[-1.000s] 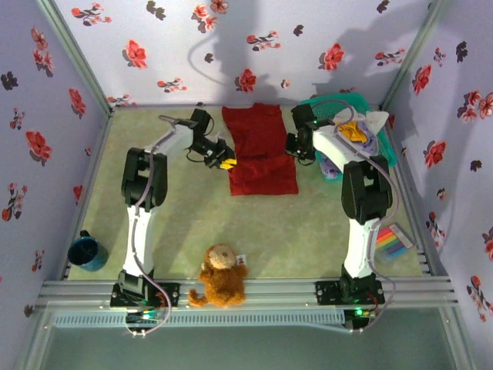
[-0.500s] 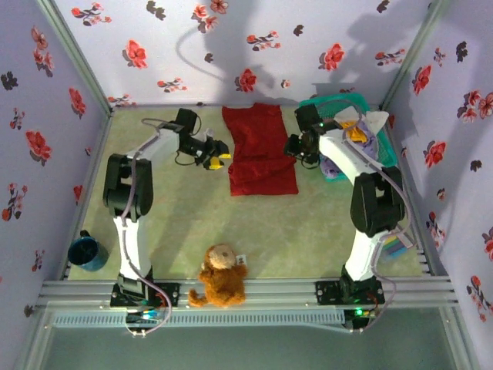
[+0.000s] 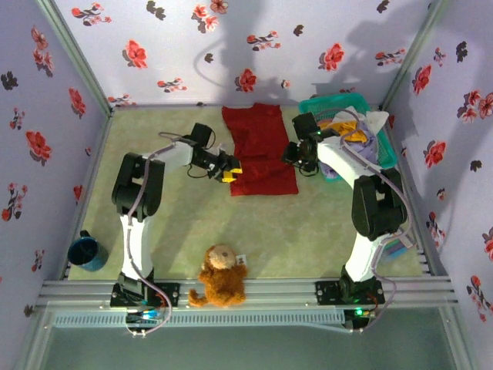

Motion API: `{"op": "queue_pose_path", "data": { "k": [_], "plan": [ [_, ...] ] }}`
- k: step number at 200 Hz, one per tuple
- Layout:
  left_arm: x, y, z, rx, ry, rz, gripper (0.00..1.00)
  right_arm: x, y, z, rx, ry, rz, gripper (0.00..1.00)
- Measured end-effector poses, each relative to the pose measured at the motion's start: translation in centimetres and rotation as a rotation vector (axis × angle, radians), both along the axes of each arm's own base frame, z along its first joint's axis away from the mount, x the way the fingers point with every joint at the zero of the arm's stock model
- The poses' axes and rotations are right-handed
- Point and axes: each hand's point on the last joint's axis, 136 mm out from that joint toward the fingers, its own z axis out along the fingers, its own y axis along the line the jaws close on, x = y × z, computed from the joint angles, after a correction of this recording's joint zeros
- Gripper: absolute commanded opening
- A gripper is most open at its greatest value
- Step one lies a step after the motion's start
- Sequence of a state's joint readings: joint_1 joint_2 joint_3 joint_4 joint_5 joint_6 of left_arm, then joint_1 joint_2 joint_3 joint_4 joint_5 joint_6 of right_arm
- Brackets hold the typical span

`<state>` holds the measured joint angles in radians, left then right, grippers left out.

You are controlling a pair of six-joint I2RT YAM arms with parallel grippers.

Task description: Fold and stack the t-shirts

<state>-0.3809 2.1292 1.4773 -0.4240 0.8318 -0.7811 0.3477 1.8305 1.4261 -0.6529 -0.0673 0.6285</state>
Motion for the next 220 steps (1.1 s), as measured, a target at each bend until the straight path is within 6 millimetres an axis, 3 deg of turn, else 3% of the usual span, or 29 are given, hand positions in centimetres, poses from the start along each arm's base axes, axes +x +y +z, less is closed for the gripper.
{"op": "queue_pose_path", "data": {
  "k": [29, 85, 165, 189, 220],
  "plan": [
    [0.1, 0.0, -0.7, 0.005, 0.021, 0.006, 0.00, 0.5, -0.5, 0.4, 0.003, -0.009, -0.013, 0.55],
    [4.6, -1.1, 1.4, -0.043, -0.052, 0.042, 0.00, 0.8, -0.2, 0.5, 0.018, -0.010, -0.010, 0.55],
    [12.5, 2.3, 3.2, -0.127, -0.115, 0.240, 0.00, 0.7, 0.3, -1.0, 0.035, 0.028, 0.002, 0.55],
    [12.8, 2.9, 3.2, -0.119, -0.114, 0.248, 0.39, 0.6, 0.5, -1.9, 0.034, 0.051, 0.006, 0.55],
    [10.4, 3.0, 2.7, -0.002, -0.118, 0.161, 0.49, 0.5, 0.5, -2.3, 0.031, 0.060, 0.007, 0.56]
  ]
}}
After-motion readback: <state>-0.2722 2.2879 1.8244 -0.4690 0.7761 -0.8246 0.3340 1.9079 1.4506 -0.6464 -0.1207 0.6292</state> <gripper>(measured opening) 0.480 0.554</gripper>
